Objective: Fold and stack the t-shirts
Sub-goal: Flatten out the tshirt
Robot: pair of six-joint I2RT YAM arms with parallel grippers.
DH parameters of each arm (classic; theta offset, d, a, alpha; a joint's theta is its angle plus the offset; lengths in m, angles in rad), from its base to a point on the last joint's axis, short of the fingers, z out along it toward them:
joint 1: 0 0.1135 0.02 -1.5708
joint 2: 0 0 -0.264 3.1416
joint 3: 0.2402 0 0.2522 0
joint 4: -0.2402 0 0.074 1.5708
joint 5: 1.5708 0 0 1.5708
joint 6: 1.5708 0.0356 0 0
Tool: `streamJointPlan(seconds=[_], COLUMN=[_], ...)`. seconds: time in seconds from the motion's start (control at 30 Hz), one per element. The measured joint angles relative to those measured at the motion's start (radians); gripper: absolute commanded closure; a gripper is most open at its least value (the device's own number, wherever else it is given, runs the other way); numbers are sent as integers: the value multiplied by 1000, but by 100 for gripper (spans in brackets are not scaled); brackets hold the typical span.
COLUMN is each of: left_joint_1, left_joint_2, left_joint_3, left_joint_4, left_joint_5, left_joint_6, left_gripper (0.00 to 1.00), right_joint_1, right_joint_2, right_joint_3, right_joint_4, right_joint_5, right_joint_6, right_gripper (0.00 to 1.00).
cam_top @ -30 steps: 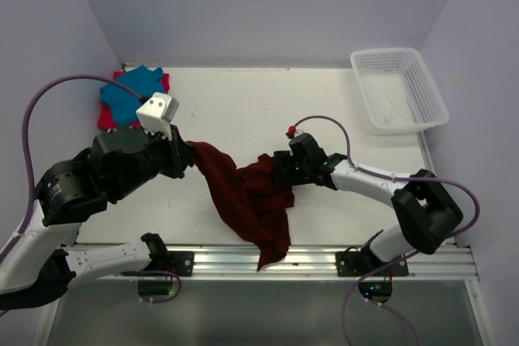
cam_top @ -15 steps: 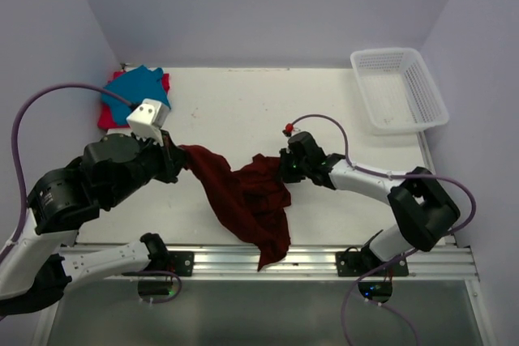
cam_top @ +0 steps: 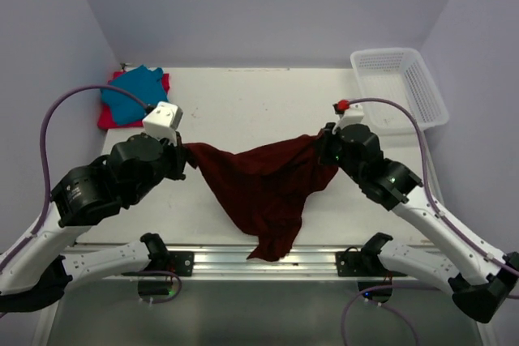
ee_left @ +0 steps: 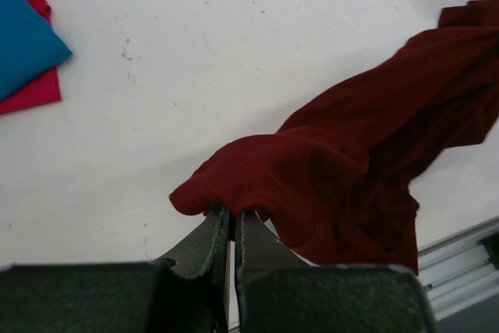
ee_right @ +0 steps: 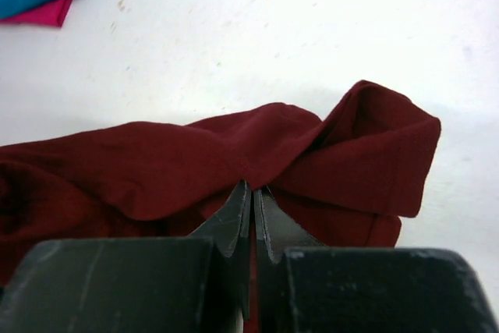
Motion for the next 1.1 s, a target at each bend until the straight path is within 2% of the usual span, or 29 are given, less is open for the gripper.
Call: streamJointPlan(seconds=[0.27,0.4,0.5,0.67,0.77,0.93,1.1], left_joint_1=[0,0,-1,-4,-5,-4,-4], left_joint_2=[-3,-46,-82,-92,-70,-45,-21], left_joint_3=[20,34,27,2,-19,-35,-40], left_joint_4=[136,332,507,768,858,951,959], left_joint_5=[-269,-410,-465,-480,-473,-396,-370], left_joint_6=[156,330,462,659,746,844,856], left_gripper=[100,100,100,100,100,100,100], right_joint_1=[0,0,0,3,3,3,3], right_joint_2=[-192,-279,-312,-333,-358,-435,-428], right_joint_3=[79,85,85,83,74,28,20], right_joint_4=[-129,-140,-139,-125,-113,-71,-71], right_joint_5=[274,381,431,450,470,499,498], right_joint_6=[-77,-105,-115,-125,-135,-159,-160], right_gripper=[100,100,100,100,100,100,100])
